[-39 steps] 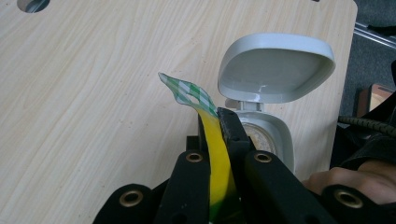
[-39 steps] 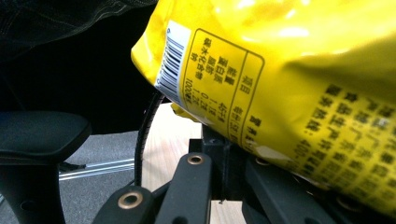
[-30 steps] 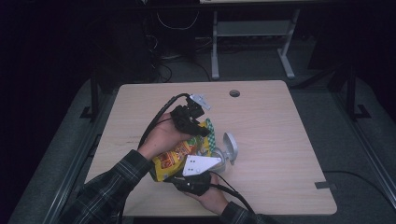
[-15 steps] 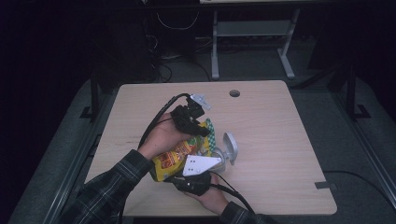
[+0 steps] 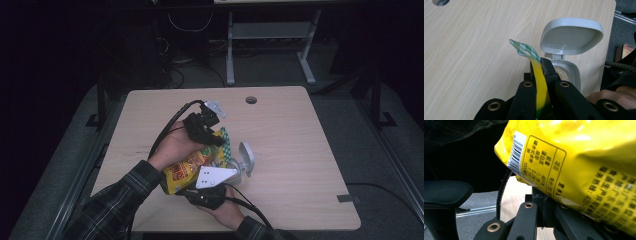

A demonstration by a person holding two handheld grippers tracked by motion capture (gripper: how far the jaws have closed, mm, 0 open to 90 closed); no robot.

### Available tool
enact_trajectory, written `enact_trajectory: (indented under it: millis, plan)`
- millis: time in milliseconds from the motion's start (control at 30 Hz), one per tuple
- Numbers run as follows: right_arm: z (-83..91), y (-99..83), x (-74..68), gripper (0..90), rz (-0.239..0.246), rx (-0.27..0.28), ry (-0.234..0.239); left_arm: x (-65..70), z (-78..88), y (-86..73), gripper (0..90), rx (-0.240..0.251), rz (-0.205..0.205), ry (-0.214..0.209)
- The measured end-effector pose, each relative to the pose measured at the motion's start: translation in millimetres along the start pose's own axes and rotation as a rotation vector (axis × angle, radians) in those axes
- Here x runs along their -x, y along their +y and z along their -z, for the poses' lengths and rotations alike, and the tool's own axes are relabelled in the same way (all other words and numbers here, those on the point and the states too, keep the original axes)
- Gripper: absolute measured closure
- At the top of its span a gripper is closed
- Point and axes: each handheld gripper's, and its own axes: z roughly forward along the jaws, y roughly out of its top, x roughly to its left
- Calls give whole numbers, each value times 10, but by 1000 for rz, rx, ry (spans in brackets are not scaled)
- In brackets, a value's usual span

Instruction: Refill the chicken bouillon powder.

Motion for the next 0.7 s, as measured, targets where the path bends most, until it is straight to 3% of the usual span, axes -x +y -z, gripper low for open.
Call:
enact_trajectory:
  millis: [700]
  plan:
    - [1, 0, -1, 900, 9, 6, -2, 0, -6, 8, 900, -3, 2, -3]
